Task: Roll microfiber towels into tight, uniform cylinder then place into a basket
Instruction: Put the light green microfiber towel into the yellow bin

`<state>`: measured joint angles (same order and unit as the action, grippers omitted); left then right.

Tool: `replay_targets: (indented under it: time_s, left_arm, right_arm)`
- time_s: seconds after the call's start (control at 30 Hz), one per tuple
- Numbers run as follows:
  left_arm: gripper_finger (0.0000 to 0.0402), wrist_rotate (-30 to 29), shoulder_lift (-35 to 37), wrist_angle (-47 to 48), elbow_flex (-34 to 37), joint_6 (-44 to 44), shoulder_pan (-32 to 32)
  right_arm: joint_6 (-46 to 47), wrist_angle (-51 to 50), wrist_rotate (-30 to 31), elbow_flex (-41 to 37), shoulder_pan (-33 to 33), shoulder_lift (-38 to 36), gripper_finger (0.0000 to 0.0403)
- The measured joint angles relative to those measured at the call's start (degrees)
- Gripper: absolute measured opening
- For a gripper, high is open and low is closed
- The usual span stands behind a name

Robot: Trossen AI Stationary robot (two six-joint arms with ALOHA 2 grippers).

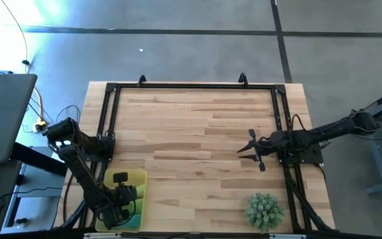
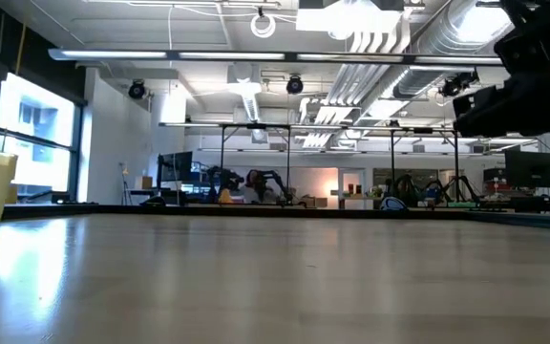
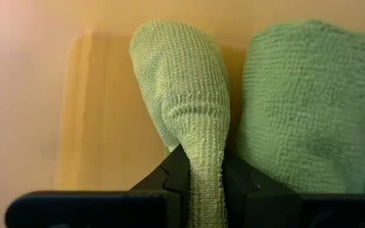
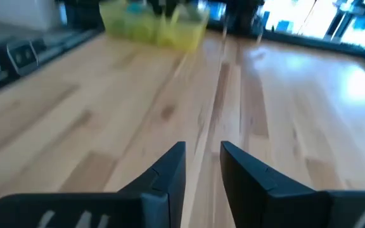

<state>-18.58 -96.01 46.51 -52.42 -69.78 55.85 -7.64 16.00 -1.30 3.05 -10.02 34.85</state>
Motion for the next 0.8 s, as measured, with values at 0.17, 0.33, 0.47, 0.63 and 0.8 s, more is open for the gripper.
replay_targets:
  time_s: [0.17,0.33,0.47,0.63,0.8]
  left_arm:
    - [0.0039,-1.06,0.0,-0.11,0.0,4.63,-1.32]
    - [0.004,-2.21,0.0,-0.08,0.0,3.61,-3.3]
    - [0.0056,-1.35,0.0,-0.08,0.0,-0.5,-5.56]
    - [0.0099,1.49,0.0,-0.71,0.0,-1.53,-8.02]
    - [0.0144,2.99,0.27,-1.72,-0.03,-1.6,-8.81]
  right_arm:
    - [-0.16,-5.72,0.01,0.0,0.0,0.0,0.0089]
    - [-0.22,-9.46,0.0,0.0,0.0,0.0,0.0089]
    - [0.03,-11.01,0.0,0.0,0.0,0.02,0.0089]
    - [0.05,-11.14,0.0,0.0,0.0,0.01,0.0089]
    - [0.05,-11.14,0.0,0.0,0.0,0.0,0.0089]
